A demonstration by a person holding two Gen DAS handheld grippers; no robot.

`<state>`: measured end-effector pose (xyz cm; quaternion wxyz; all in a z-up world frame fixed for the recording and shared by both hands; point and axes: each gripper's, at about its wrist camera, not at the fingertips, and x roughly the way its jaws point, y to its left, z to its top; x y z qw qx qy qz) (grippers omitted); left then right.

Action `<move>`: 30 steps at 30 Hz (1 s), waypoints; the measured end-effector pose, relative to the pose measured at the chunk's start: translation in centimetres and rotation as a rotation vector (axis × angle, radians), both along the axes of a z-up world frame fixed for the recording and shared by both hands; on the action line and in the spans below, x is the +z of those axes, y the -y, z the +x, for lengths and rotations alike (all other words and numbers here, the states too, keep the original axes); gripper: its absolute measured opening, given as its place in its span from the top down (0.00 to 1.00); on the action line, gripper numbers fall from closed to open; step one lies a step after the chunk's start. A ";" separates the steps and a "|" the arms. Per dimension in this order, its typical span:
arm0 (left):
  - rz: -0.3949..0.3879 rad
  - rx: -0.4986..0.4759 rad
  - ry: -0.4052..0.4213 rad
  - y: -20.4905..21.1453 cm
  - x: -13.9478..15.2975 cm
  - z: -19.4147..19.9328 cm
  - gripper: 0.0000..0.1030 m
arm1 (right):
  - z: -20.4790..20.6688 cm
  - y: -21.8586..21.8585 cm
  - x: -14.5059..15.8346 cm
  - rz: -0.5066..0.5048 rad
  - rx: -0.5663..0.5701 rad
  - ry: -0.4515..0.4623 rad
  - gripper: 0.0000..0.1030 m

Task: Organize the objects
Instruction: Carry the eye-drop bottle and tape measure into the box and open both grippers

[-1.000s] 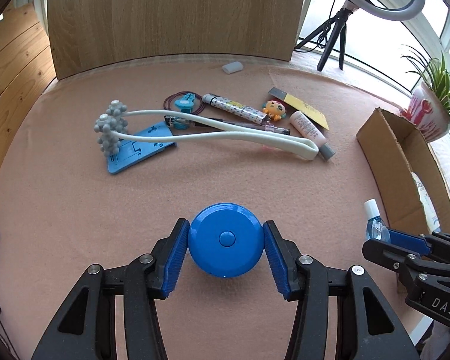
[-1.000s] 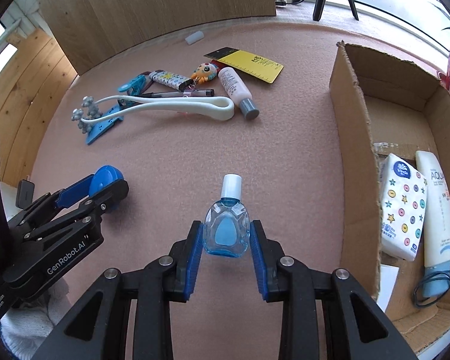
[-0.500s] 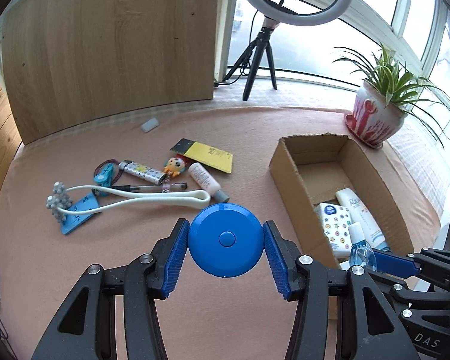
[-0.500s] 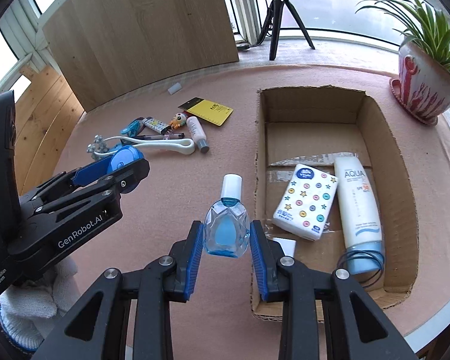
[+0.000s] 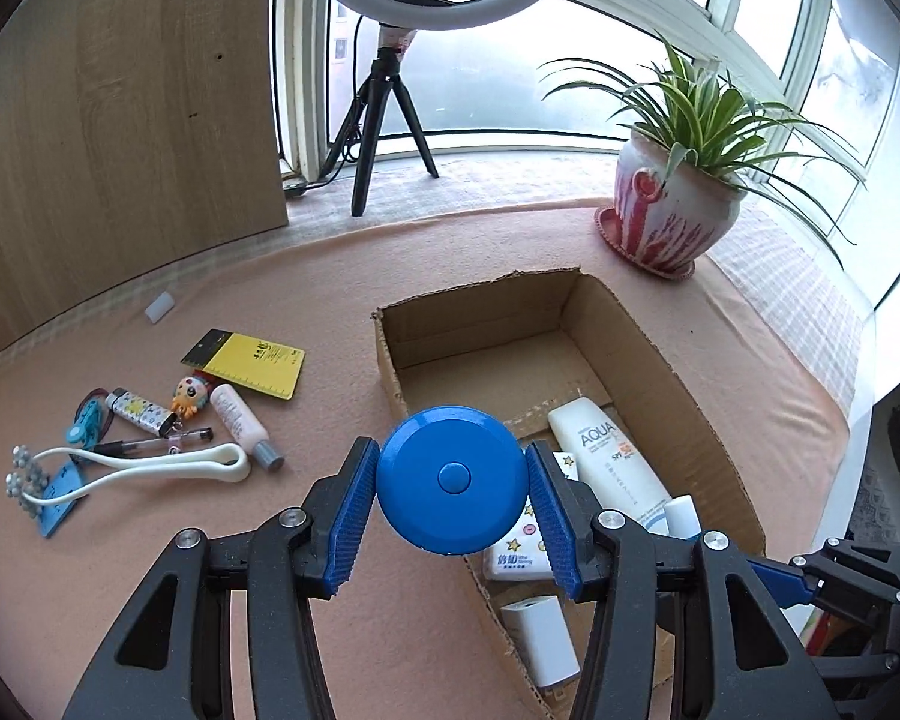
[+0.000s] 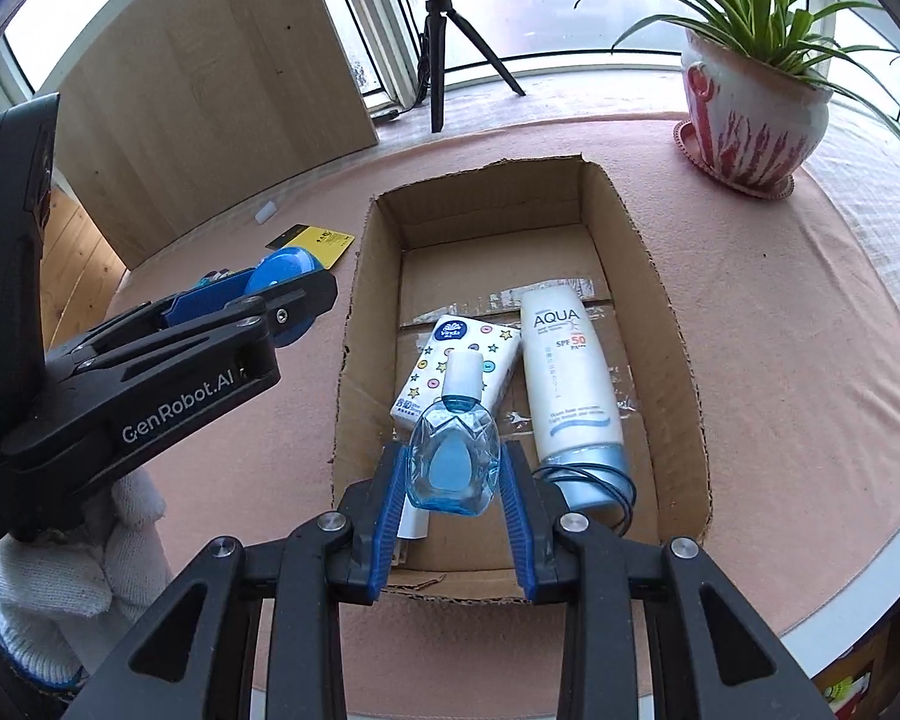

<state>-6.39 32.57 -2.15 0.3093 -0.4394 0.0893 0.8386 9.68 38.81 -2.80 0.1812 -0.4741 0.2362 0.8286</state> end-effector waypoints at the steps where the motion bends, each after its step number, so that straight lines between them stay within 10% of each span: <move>1: -0.003 -0.004 0.001 -0.5 -0.1 0.0 0.48 | 0.2 -0.2 -0.1 0.000 -0.004 0.001 0.72; 24: -0.006 -0.013 0.015 -4.2 -1.0 -0.1 0.41 | 1.6 -2.1 -0.5 0.005 -0.013 0.002 0.72; 30: 0.000 -0.013 0.013 -3.9 -0.6 0.0 0.37 | 1.7 -2.0 -0.2 0.016 -0.011 -0.004 0.58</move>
